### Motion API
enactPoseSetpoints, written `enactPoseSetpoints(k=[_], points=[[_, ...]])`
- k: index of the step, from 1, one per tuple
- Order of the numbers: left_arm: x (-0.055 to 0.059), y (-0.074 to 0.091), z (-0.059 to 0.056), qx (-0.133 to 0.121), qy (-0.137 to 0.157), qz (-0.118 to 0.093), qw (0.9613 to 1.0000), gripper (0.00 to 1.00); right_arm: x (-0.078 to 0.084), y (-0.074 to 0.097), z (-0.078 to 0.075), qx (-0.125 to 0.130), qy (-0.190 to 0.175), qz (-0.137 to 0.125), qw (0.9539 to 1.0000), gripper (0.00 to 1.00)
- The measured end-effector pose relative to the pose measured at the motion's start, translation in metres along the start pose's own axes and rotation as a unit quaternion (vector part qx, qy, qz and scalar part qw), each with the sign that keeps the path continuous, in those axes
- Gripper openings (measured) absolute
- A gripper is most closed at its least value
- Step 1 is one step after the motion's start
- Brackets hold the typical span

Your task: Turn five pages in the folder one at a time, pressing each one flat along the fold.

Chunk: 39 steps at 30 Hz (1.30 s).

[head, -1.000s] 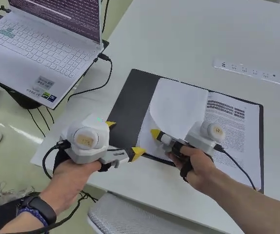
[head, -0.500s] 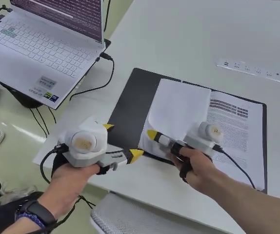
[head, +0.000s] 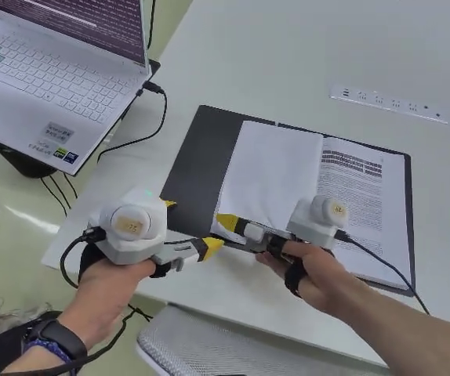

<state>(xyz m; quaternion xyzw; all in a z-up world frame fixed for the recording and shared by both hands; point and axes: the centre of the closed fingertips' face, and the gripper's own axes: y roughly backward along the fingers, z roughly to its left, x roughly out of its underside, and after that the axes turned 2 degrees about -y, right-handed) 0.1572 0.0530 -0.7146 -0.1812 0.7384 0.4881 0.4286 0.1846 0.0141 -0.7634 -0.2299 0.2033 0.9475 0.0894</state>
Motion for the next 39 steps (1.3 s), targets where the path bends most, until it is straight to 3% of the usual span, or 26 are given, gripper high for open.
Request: enactPoseSetpoints(k=[3, 7, 9, 11, 14, 17, 21, 23, 26, 29, 32, 39], points=[[0.001, 0.001, -0.003, 0.002, -0.001, 0.002, 1.0000, 0.62, 0.011, 0.012, 0.008, -0.007, 0.025, 0.015, 0.9995, 0.43], [0.005, 0.000, -0.007, 0.011, 0.000, 0.007, 0.9999, 0.61, 0.022, 0.028, 0.006, -0.002, 0.064, 0.036, 0.9973, 0.42], [0.006, -0.002, -0.008, 0.015, -0.001, 0.009, 0.9998, 0.60, 0.024, 0.036, 0.008, -0.003, 0.068, 0.034, 0.9971, 0.42], [0.004, -0.004, -0.011, 0.019, 0.000, 0.008, 0.9998, 0.59, 0.030, 0.045, 0.010, -0.011, 0.080, 0.046, 0.9956, 0.46], [-0.002, -0.009, -0.013, 0.026, -0.003, 0.005, 0.9997, 0.56, 0.037, 0.059, 0.004, 0.001, 0.112, 0.064, 0.9917, 0.46], [-0.007, -0.015, -0.017, 0.032, -0.010, 0.005, 0.9994, 0.54, 0.038, 0.071, 0.001, 0.008, 0.116, 0.063, 0.9912, 0.46], [-0.011, -0.025, -0.021, 0.044, -0.020, 0.009, 0.9988, 0.49, 0.032, 0.091, -0.009, 0.027, 0.127, 0.052, 0.9902, 0.43], [-0.018, -0.030, -0.030, 0.065, -0.024, 0.000, 0.9976, 0.43, 0.027, 0.100, -0.011, 0.033, 0.125, 0.040, 0.9908, 0.42], [-0.021, -0.040, -0.037, 0.072, -0.028, 0.004, 0.9970, 0.38, 0.020, 0.112, -0.015, 0.044, 0.121, 0.024, 0.9913, 0.42], [-0.020, -0.050, -0.037, 0.073, -0.032, 0.013, 0.9967, 0.34, 0.010, 0.123, -0.018, 0.051, 0.106, -0.007, 0.9930, 0.40], [-0.018, -0.061, -0.033, 0.068, -0.030, 0.018, 0.9971, 0.26, 0.004, 0.129, -0.023, 0.058, 0.101, -0.018, 0.9930, 0.39], [-0.008, -0.073, -0.028, 0.060, -0.029, 0.027, 0.9974, 0.19, -0.006, 0.137, -0.025, 0.066, 0.089, -0.041, 0.9930, 0.37]])
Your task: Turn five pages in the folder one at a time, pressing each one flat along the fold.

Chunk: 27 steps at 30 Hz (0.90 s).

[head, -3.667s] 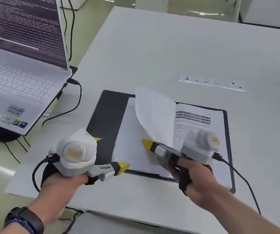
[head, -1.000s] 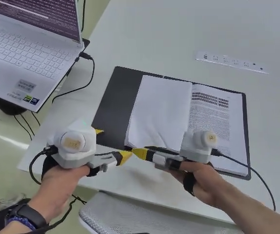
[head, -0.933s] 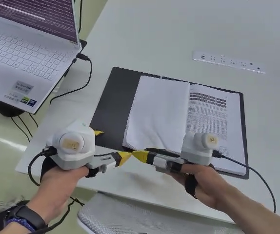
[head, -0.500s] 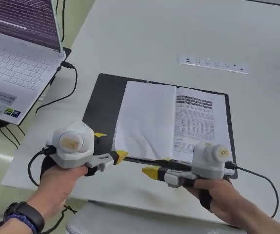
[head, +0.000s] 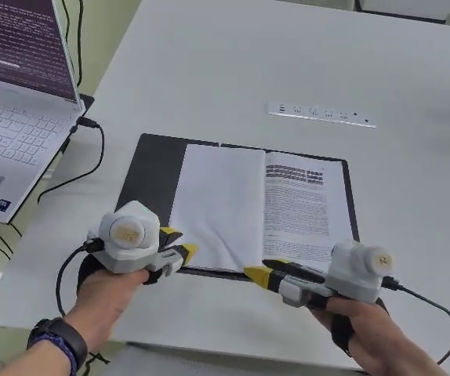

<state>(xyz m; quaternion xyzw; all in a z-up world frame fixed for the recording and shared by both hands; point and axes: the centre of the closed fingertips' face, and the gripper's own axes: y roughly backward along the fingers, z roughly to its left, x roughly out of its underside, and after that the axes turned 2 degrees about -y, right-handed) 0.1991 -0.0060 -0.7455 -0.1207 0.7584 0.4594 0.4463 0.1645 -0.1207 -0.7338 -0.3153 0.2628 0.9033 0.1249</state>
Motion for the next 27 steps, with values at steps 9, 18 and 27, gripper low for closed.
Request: enactPoseSetpoints(k=[9, 18, 27], points=[[0.045, -0.008, 0.009, -0.016, -0.002, 0.079, 0.9968, 0.00, 0.000, 0.001, -0.003, 0.002, -0.004, 0.000, 1.0000, 0.36], [0.047, -0.005, 0.010, -0.026, 0.021, 0.067, 0.9972, 0.00, -0.003, -0.002, -0.004, 0.003, -0.001, 0.001, 1.0000, 0.35], [0.047, -0.006, 0.011, -0.028, 0.046, 0.065, 0.9964, 0.00, -0.034, -0.011, -0.026, 0.032, 0.013, -0.029, 0.9990, 0.23]])
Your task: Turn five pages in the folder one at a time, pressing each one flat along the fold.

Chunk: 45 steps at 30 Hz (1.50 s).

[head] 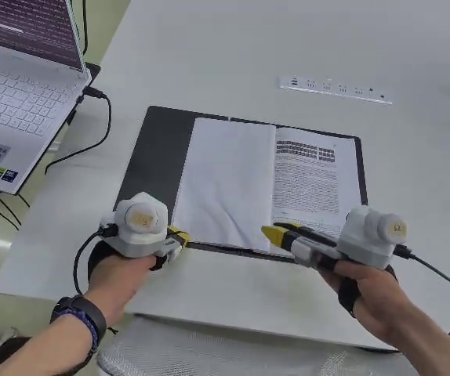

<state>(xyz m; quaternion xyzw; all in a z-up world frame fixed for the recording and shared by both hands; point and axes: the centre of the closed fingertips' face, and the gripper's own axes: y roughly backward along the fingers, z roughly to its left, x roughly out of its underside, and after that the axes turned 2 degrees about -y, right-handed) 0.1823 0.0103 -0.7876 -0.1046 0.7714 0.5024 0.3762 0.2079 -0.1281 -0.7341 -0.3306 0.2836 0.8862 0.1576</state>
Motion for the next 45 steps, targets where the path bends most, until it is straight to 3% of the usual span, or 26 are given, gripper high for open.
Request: enactPoseSetpoints(k=[3, 8, 12, 19, 22, 29, 39, 45], points=[[0.001, -0.002, 0.000, -0.002, 0.001, 0.002, 1.0000, 0.00, -0.015, -0.008, -0.009, 0.010, 0.003, -0.014, 0.9998, 0.21], [0.001, -0.002, 0.000, -0.004, -0.008, 0.005, 0.9999, 0.00, -0.030, -0.025, -0.021, 0.018, 0.017, -0.008, 0.9997, 0.18], [0.001, -0.004, 0.000, -0.004, -0.011, 0.011, 0.9999, 0.00, -0.046, -0.036, -0.033, 0.025, 0.023, -0.019, 0.9993, 0.13], [0.002, -0.005, 0.002, -0.005, -0.003, 0.014, 0.9999, 0.00, -0.050, -0.053, -0.051, 0.029, 0.026, -0.019, 0.9991, 0.10], [0.003, -0.005, 0.001, -0.003, -0.015, 0.019, 0.9997, 0.00, -0.053, -0.059, -0.061, 0.036, 0.023, -0.026, 0.9987, 0.04], [0.002, -0.005, 0.002, 0.005, -0.017, 0.027, 0.9995, 0.00, -0.062, -0.069, -0.077, 0.046, 0.010, -0.037, 0.9982, 0.02], [0.002, -0.007, 0.002, 0.009, -0.023, 0.034, 0.9991, 0.00, -0.063, -0.071, -0.069, 0.035, 0.000, -0.048, 0.9982, 0.00], [0.002, -0.007, 0.002, 0.007, -0.020, 0.033, 0.9992, 0.00, -0.069, -0.075, -0.072, 0.037, -0.004, -0.053, 0.9979, 0.00]])
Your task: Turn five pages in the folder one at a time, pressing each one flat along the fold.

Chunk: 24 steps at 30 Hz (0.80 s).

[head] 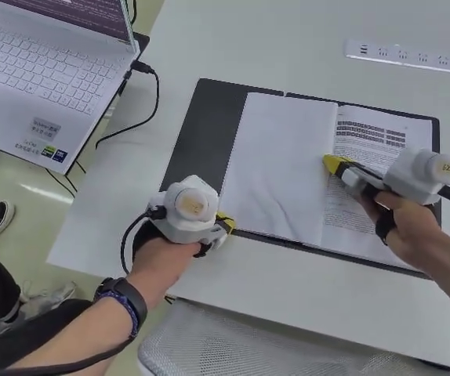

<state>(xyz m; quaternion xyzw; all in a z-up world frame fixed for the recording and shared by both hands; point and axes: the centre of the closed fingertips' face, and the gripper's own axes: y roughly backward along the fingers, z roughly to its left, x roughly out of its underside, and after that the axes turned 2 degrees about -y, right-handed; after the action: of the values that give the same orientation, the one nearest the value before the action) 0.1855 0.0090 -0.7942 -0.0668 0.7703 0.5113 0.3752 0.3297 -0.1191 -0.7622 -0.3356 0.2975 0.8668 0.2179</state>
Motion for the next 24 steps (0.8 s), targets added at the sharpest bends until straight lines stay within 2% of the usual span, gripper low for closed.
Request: enactPoseSetpoints(k=[14, 21, 24], points=[[-0.001, -0.001, 0.000, -0.002, 0.002, 0.003, 1.0000, 0.00, -0.029, -0.025, -0.019, 0.034, -0.031, -0.051, 0.9976, 0.00], [0.000, -0.001, 0.000, -0.004, 0.004, 0.002, 1.0000, 0.00, -0.042, -0.035, -0.031, 0.056, -0.039, -0.074, 0.9949, 0.00], [0.000, 0.000, 0.000, -0.004, 0.007, 0.001, 1.0000, 0.00, -0.047, -0.039, -0.036, 0.060, -0.053, -0.082, 0.9933, 0.00]])
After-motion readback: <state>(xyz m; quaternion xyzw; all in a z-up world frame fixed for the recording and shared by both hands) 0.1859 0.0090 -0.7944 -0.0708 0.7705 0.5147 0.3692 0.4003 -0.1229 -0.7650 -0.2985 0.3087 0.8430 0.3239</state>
